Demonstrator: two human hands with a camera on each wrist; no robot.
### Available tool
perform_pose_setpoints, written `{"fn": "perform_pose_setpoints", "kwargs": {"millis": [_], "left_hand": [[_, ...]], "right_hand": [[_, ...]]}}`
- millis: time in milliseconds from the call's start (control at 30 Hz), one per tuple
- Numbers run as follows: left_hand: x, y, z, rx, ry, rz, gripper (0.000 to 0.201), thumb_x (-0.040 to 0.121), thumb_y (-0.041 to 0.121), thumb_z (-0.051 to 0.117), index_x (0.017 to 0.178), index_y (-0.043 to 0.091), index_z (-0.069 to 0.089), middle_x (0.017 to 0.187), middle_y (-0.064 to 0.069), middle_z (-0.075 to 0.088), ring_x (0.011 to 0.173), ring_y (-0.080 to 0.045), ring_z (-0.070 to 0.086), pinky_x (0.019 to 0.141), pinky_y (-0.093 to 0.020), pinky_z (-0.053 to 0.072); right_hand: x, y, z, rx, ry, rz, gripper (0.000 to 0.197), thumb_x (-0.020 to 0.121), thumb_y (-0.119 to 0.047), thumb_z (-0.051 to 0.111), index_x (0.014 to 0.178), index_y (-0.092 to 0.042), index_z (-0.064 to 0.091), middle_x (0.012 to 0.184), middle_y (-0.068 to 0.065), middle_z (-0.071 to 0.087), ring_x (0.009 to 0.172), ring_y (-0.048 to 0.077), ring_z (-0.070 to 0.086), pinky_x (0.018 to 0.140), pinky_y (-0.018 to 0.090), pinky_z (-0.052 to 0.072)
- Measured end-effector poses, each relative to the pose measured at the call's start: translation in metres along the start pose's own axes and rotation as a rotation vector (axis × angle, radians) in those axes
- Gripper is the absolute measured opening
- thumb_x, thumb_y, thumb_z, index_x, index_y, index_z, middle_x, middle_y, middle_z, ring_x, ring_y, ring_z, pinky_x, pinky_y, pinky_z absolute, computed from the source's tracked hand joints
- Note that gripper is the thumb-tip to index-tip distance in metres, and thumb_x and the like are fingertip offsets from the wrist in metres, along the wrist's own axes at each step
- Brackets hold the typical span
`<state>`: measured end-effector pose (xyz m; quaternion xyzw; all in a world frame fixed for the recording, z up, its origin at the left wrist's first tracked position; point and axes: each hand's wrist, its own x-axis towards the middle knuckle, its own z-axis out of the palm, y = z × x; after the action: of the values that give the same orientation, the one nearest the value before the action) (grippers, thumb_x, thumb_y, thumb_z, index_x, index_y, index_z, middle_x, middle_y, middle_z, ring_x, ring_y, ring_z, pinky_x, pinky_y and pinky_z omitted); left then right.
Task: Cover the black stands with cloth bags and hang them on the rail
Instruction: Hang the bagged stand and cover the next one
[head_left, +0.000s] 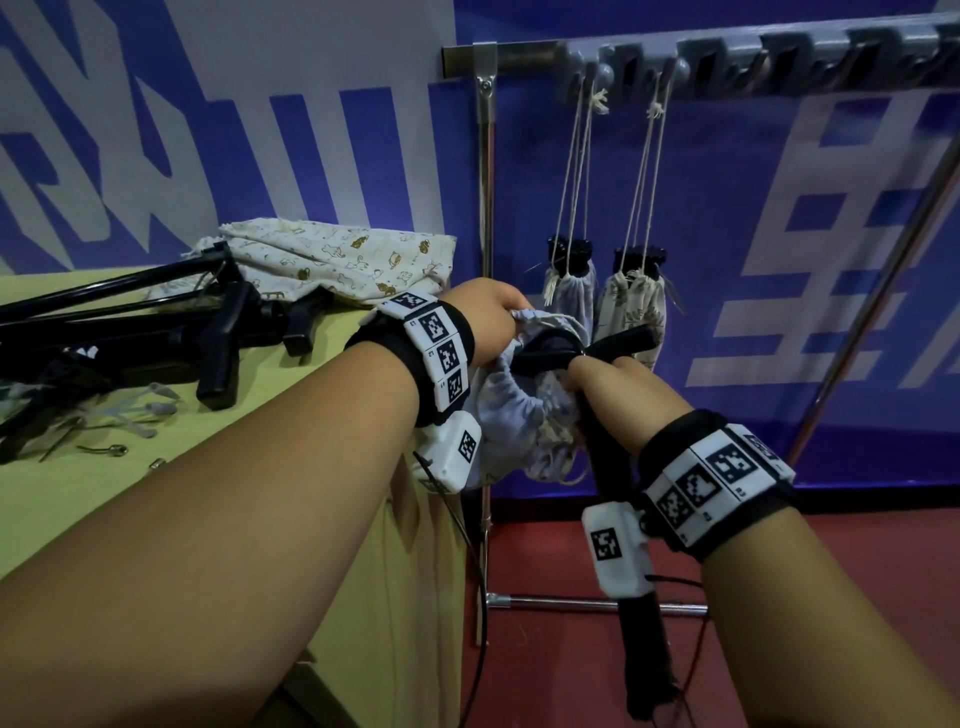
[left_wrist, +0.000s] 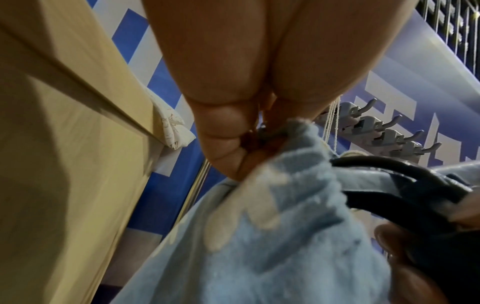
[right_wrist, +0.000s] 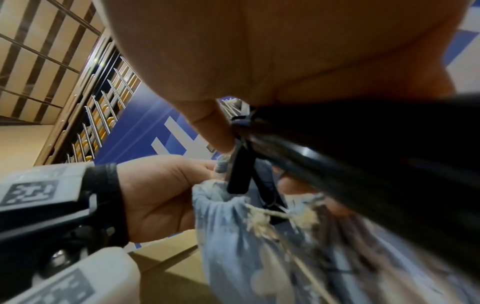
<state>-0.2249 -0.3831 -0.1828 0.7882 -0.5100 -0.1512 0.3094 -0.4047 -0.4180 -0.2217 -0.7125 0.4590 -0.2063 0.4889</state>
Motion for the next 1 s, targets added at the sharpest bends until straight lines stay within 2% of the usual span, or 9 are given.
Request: {"fn": "perform_pose_setpoints", "kwargs": {"millis": [100, 233, 367, 467, 567, 633, 733, 833, 1000], "left_hand": [[-0.002, 0.002, -0.001, 0.076, 0.023, 0.049, 0.017, 0.100, 0.020, 0.059, 0.104, 0.022, 0.076, 0.097, -0.001, 0.074, 0.090, -0.020, 0.068, 0.076, -0.027, 0.053], [-0.005, 0.003, 0.000, 0.101, 0.001, 0.092, 0.036, 0.103, 0.042, 0.057, 0.097, 0.010, 0.073, 0.077, -0.006, 0.064, 0.071, -0.020, 0.058, 0.064, -0.029, 0.043], [-0.011, 0.009, 0.000, 0.026, -0.039, 0.150, 0.051, 0.102, 0.059, 0.050, 0.109, 0.015, 0.075, 0.107, -0.012, 0.075, 0.102, -0.025, 0.070, 0.091, -0.034, 0.053], [-0.014, 0.010, 0.000, -0.029, -0.123, 0.159, 0.047, 0.098, 0.064, 0.053, 0.109, 0.025, 0.077, 0.105, -0.006, 0.078, 0.104, -0.024, 0.072, 0.099, -0.040, 0.054], [-0.016, 0.009, 0.002, -0.070, -0.236, 0.163, 0.039, 0.096, 0.064, 0.059, 0.102, 0.031, 0.080, 0.094, 0.008, 0.079, 0.092, -0.008, 0.075, 0.092, -0.034, 0.058], [-0.018, 0.011, 0.004, -0.060, -0.286, 0.157, 0.037, 0.091, 0.064, 0.064, 0.098, 0.031, 0.079, 0.086, 0.011, 0.078, 0.080, -0.003, 0.073, 0.077, -0.026, 0.057], [-0.016, 0.014, 0.005, 0.023, -0.330, 0.199, 0.031, 0.079, 0.056, 0.082, 0.097, 0.031, 0.076, 0.087, 0.011, 0.076, 0.084, -0.005, 0.071, 0.080, -0.029, 0.056], [-0.013, 0.017, 0.005, 0.128, -0.233, 0.263, 0.023, 0.081, 0.041, 0.085, 0.099, 0.029, 0.076, 0.088, 0.009, 0.074, 0.084, -0.006, 0.070, 0.076, -0.027, 0.054], [-0.006, 0.014, 0.001, 0.143, -0.038, 0.303, 0.015, 0.085, 0.028, 0.078, 0.100, 0.028, 0.078, 0.088, 0.007, 0.074, 0.085, -0.010, 0.070, 0.079, -0.032, 0.059]], "right_hand": [[0.006, 0.005, -0.001, -0.122, 0.008, -0.046, 0.030, 0.099, -0.033, 0.055, 0.078, -0.012, 0.053, 0.078, 0.007, 0.053, 0.071, 0.025, 0.050, 0.062, 0.037, 0.033], [0.010, 0.014, 0.007, -0.301, -0.063, -0.167, 0.035, 0.101, -0.044, 0.062, 0.089, -0.012, 0.069, 0.085, 0.008, 0.071, 0.078, 0.024, 0.066, 0.061, 0.032, 0.042], [0.010, 0.022, 0.021, -0.404, -0.102, -0.217, 0.038, 0.097, -0.055, 0.068, 0.102, -0.018, 0.072, 0.094, 0.003, 0.073, 0.086, 0.019, 0.067, 0.064, 0.030, 0.045], [0.012, 0.025, 0.027, -0.408, -0.093, -0.260, 0.033, 0.099, -0.056, 0.067, 0.099, -0.023, 0.069, 0.087, -0.004, 0.070, 0.080, 0.012, 0.066, 0.063, 0.027, 0.045], [0.013, 0.026, 0.030, -0.371, -0.046, -0.262, 0.033, 0.101, -0.052, 0.067, 0.082, -0.026, 0.060, 0.074, -0.009, 0.064, 0.068, 0.008, 0.064, 0.051, 0.021, 0.040], [0.017, 0.028, 0.032, -0.323, -0.029, -0.262, 0.026, 0.102, -0.049, 0.067, 0.095, -0.024, 0.066, 0.082, -0.004, 0.069, 0.078, 0.016, 0.069, 0.055, 0.023, 0.043], [0.020, 0.031, 0.034, -0.324, -0.011, -0.254, 0.028, 0.101, -0.045, 0.068, 0.119, -0.023, 0.070, 0.091, -0.002, 0.070, 0.075, 0.013, 0.065, 0.055, 0.023, 0.044], [0.022, 0.029, 0.037, -0.273, 0.008, -0.241, 0.027, 0.100, -0.044, 0.070, 0.118, -0.025, 0.071, 0.089, -0.003, 0.070, 0.073, 0.010, 0.064, 0.055, 0.024, 0.042], [0.022, 0.024, 0.037, -0.158, -0.017, -0.204, 0.028, 0.095, -0.049, 0.075, 0.110, -0.026, 0.069, 0.093, -0.003, 0.075, 0.082, 0.015, 0.071, 0.068, 0.027, 0.054]]}}
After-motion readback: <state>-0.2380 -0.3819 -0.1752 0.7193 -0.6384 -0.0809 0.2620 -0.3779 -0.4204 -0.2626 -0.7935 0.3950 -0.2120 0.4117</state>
